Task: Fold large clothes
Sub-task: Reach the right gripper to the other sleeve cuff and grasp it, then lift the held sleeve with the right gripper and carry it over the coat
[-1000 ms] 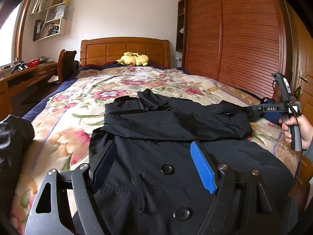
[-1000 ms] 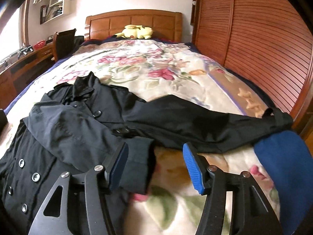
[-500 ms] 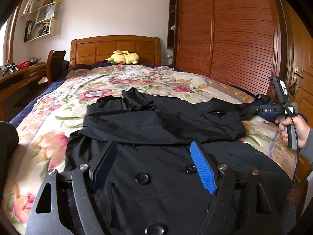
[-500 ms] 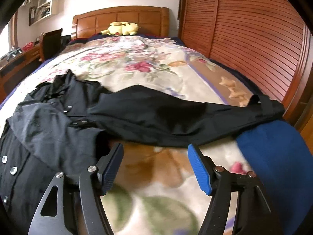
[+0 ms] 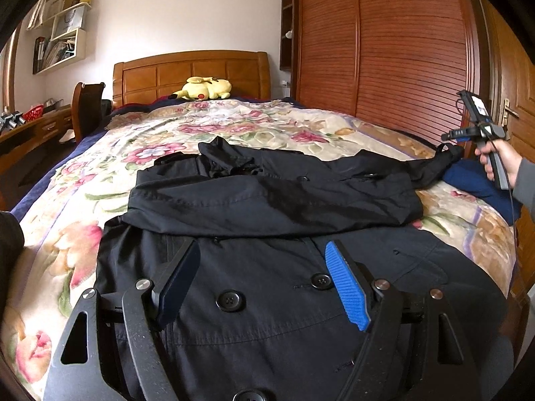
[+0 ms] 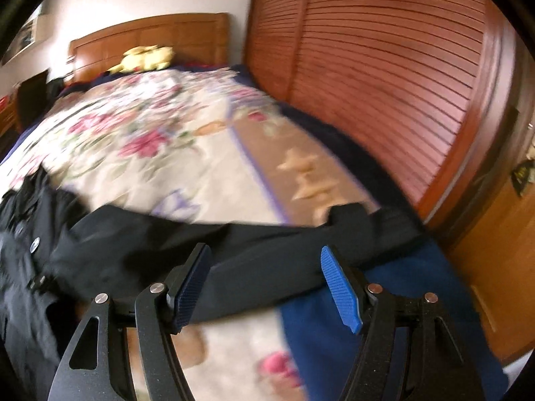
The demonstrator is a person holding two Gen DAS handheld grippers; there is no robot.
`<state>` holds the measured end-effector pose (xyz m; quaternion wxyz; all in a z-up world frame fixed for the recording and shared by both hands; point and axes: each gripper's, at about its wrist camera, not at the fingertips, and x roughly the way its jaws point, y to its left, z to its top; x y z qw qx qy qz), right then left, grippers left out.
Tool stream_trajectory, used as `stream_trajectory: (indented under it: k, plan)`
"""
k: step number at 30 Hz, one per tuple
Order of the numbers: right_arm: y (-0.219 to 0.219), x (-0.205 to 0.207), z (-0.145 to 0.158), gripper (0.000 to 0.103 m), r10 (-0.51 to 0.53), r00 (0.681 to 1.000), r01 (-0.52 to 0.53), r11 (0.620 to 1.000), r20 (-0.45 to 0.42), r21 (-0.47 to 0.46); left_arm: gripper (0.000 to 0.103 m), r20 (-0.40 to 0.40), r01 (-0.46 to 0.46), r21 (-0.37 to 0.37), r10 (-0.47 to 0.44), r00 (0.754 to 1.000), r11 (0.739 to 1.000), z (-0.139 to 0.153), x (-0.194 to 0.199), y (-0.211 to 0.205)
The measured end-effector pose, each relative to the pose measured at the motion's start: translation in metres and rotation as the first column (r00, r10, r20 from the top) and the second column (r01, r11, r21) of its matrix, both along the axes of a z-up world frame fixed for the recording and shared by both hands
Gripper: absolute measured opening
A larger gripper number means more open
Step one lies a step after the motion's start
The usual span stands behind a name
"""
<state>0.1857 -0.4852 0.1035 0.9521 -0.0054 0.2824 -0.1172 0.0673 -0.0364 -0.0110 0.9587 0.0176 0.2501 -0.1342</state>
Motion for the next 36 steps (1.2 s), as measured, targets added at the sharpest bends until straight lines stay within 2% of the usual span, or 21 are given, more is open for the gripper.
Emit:
stream_trajectory:
  k: [7,11,14,17,19,24,25,31,36]
  plan:
    - [-0.036,0.014,0.008,0.07,-0.134,0.991,0.134,0.991,-0.023,0.003,0.078,-0.01,0.01,0.018,-0.01,1.0,1.0,-0.003,0.002,-0.005]
    - [-0.049,0.028,-0.008,0.07,-0.167,0.983,0.171,0.984,-0.076,0.047,0.078,-0.018,0.012,0.021,-0.012,1.0,1.0,-0.004,0.003,-0.005]
    - [-0.058,0.041,-0.021,0.07,-0.188,0.973,0.194,0.98,-0.133,0.038,0.078,-0.021,0.01,0.017,-0.01,1.0,1.0,-0.005,0.004,-0.005]
    - [-0.063,0.046,-0.029,0.07,-0.197,0.969,0.209,0.975,-0.148,0.07,0.078,-0.023,0.009,0.017,-0.009,1.0,1.0,-0.005,0.004,-0.004]
    - [-0.062,0.046,-0.03,0.061,-0.186,0.973,0.197,0.977,-0.136,0.077,0.078,-0.023,0.01,0.017,-0.009,1.0,1.0,-0.005,0.004,-0.004]
    - [-0.054,0.048,-0.026,0.022,-0.162,0.979,0.166,0.986,-0.124,0.029,0.078,-0.027,0.009,0.014,-0.008,1.0,1.0,-0.005,0.005,-0.003]
    - [-0.051,0.045,-0.022,0.019,-0.16,0.981,0.161,0.987,-0.112,0.004,0.078,-0.028,0.009,0.013,-0.009,1.0,1.0,-0.005,0.005,-0.003]
    - [-0.007,0.02,0.021,0.015,-0.113,0.992,0.119,0.986,0.062,-0.119,0.078,-0.021,0.007,0.005,-0.007,1.0,1.0,-0.005,0.005,-0.001]
    - [0.05,0.002,0.056,0.015,0.021,0.992,0.0,0.987,0.127,-0.163,0.078,-0.007,0.004,-0.004,-0.004,1.0,1.0,-0.002,0.001,0.002]
